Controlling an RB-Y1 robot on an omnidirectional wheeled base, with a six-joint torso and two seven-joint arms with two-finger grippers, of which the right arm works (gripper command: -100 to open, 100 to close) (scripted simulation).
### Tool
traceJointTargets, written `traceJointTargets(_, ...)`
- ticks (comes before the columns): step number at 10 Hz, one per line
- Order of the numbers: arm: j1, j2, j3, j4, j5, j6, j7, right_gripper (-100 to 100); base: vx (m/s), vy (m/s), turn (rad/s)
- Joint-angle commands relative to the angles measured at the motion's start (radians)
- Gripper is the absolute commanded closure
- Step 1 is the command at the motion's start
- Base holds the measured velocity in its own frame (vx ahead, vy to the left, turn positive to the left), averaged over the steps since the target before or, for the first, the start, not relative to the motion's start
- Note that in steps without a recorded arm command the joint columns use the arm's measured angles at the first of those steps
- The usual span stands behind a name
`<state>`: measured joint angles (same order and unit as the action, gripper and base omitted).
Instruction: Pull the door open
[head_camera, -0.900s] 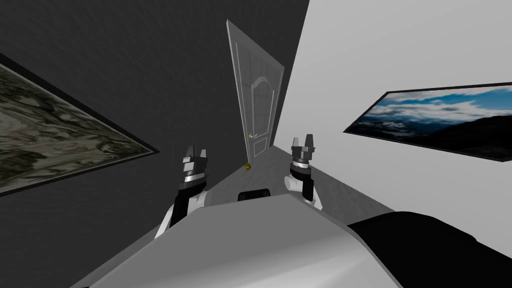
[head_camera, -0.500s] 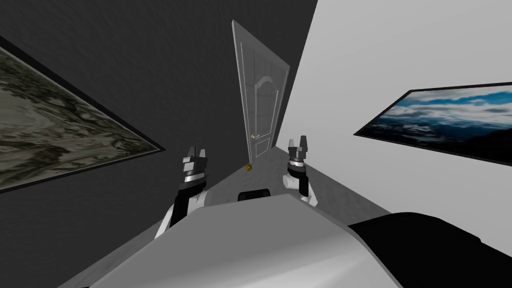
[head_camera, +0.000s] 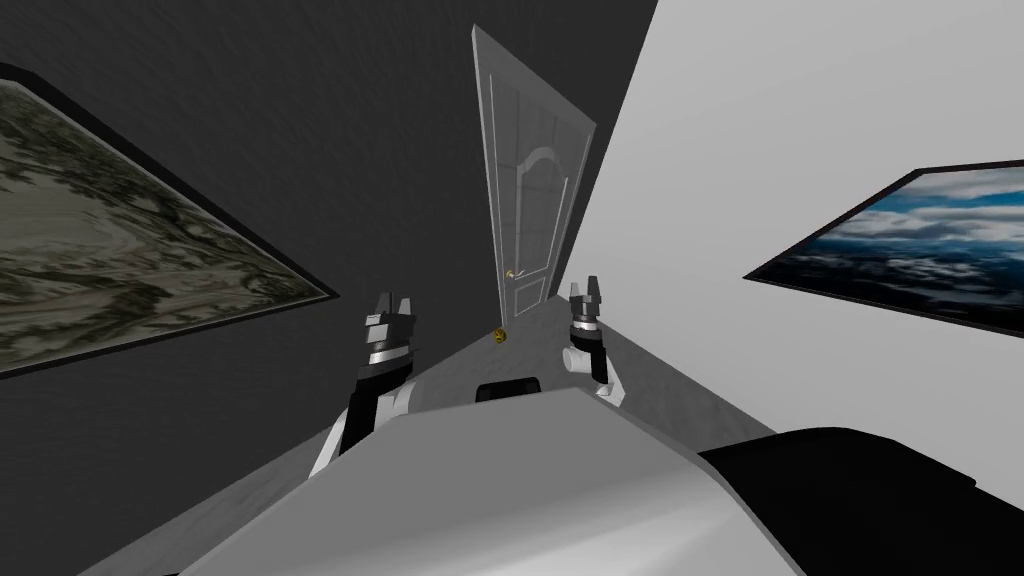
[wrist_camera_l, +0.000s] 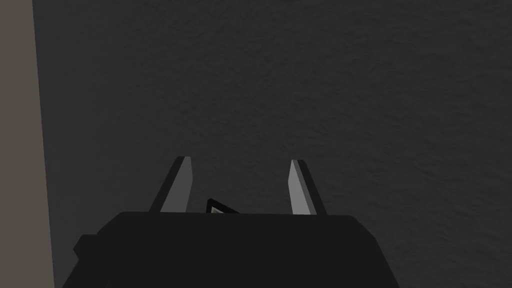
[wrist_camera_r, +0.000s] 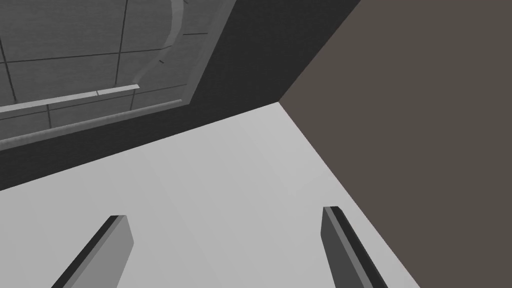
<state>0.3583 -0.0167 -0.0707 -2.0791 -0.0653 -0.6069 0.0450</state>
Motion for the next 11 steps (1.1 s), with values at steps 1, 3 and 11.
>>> traceJointTargets(1, -0.013, -0.007, 0.004, 0.050, 0.000, -0.006, -0.001, -100, 0.040, -0.033, 0.115)
traceJointTargets(3, -0.031, -0.016, 0.003, 0.092, -0.001, -0.009, -0.004, -100, 0.059, -0.043, 0.125)
traceJointTargets(11, -0.132, -0.061, -0.001, 0.313, -0.009, -0.026, -0.021, -100, 0.045, -0.047, 0.116)
